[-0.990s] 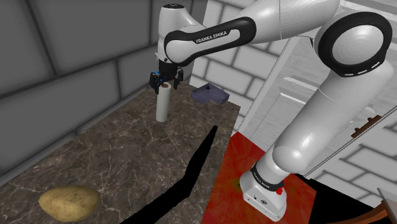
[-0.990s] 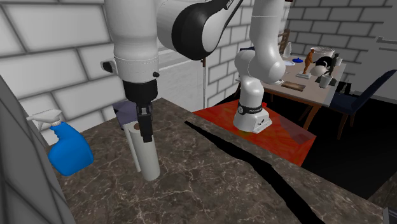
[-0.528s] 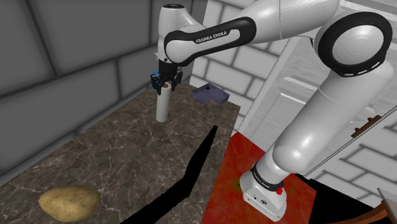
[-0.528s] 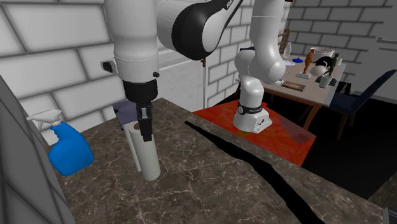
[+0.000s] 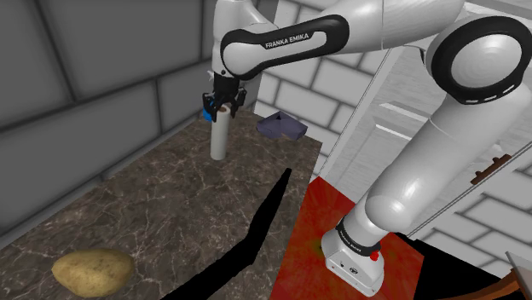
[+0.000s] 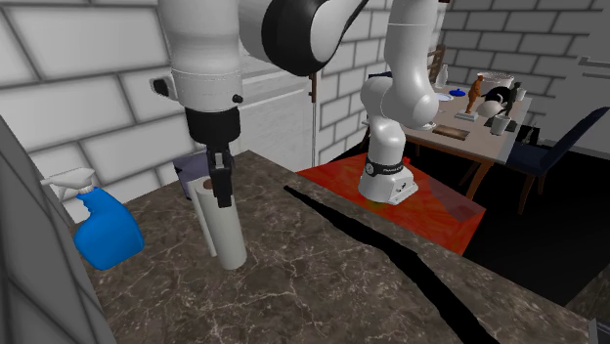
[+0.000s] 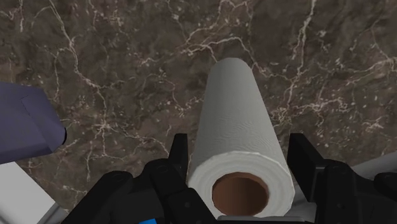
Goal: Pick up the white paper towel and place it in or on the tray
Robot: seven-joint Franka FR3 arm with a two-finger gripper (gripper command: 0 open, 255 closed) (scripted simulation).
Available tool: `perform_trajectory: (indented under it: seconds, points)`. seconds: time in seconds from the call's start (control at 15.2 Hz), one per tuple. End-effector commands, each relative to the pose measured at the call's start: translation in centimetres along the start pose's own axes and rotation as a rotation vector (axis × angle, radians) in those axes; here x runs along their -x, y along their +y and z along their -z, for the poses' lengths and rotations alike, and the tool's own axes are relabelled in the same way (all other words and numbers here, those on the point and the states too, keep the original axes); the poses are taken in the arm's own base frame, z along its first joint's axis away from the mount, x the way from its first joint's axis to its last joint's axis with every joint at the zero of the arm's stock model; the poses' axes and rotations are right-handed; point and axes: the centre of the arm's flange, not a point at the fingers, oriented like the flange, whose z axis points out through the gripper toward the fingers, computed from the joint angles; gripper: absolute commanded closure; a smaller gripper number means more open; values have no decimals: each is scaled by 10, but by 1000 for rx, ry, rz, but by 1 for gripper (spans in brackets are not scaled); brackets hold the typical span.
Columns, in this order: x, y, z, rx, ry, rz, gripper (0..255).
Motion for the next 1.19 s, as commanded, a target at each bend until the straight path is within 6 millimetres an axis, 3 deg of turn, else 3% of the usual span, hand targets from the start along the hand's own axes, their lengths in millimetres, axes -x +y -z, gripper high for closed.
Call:
perform_trajectory:
  seconds: [0.0, 1.12]
  points:
    - [-1, 0, 10, 0, 0, 0, 255]
    - [-7, 6, 99, 0, 0, 0, 255]
